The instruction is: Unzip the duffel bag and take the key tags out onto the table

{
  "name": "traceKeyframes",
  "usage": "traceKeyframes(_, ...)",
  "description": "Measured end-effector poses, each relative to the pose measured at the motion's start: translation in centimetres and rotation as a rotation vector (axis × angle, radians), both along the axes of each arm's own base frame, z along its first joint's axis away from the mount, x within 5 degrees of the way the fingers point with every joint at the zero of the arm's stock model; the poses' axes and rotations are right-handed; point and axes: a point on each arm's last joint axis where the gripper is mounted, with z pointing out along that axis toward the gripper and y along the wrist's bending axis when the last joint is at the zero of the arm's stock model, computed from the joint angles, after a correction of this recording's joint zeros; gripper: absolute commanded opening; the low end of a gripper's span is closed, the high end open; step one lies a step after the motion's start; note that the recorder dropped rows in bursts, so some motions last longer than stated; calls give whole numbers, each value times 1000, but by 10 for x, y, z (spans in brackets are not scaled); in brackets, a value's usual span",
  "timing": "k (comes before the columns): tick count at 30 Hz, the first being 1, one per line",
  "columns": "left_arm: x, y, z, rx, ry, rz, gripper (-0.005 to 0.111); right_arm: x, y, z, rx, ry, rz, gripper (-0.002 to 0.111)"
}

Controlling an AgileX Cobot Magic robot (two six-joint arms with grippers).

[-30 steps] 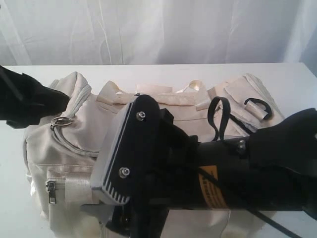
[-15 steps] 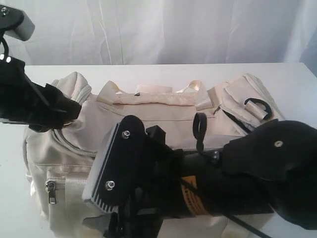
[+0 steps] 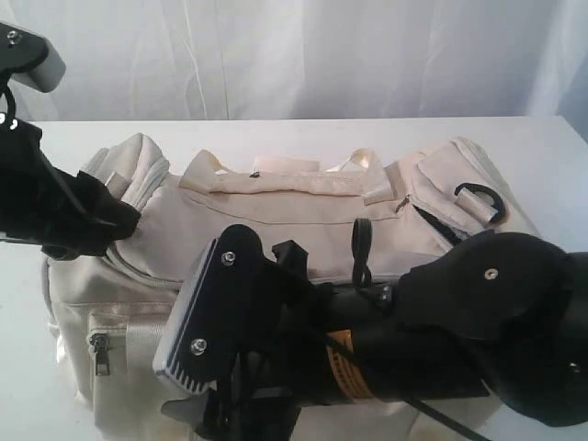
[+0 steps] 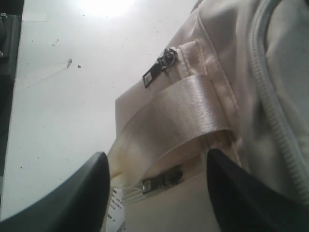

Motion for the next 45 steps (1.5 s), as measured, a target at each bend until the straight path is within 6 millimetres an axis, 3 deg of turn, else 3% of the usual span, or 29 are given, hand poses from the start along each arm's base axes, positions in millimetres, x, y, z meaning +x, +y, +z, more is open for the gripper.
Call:
traceKeyframes(8, -2, -1, -2, -15, 40, 1, 64, 1, 0, 0, 1, 6, -17, 55)
traceKeyframes(14, -4, 0, 11, 24, 11, -48, 64, 4, -1, 0, -1, -14, -50, 55)
traceKeyframes(19, -11, 3, 10, 69, 90, -60, 64, 6, -1, 0, -2, -24, -68, 55)
traceKeyframes(25, -10, -4, 11, -18, 115, -68, 63, 6, -1, 0, -2, -24, -68, 55)
traceKeyframes(31, 4, -16, -2, -17, 154, -71, 51, 6, -1, 0, -2, -25, -70, 55)
traceKeyframes(33, 7, -18, -1, -34, 127, -67, 36, 6, -1, 0, -2, -25, -70, 55)
traceKeyframes(35, 8, -18, 0, -45, 109, -65, 14, 6, -1, 0, -2, -25, -70, 55)
traceKeyframes(37, 8, -18, 0, -46, 108, -64, 2, 6, -1, 0, -3, -25, -70, 55)
traceKeyframes(45, 10, -16, 0, -1, 83, -69, 1, 7, -1, 0, -3, -26, -72, 55)
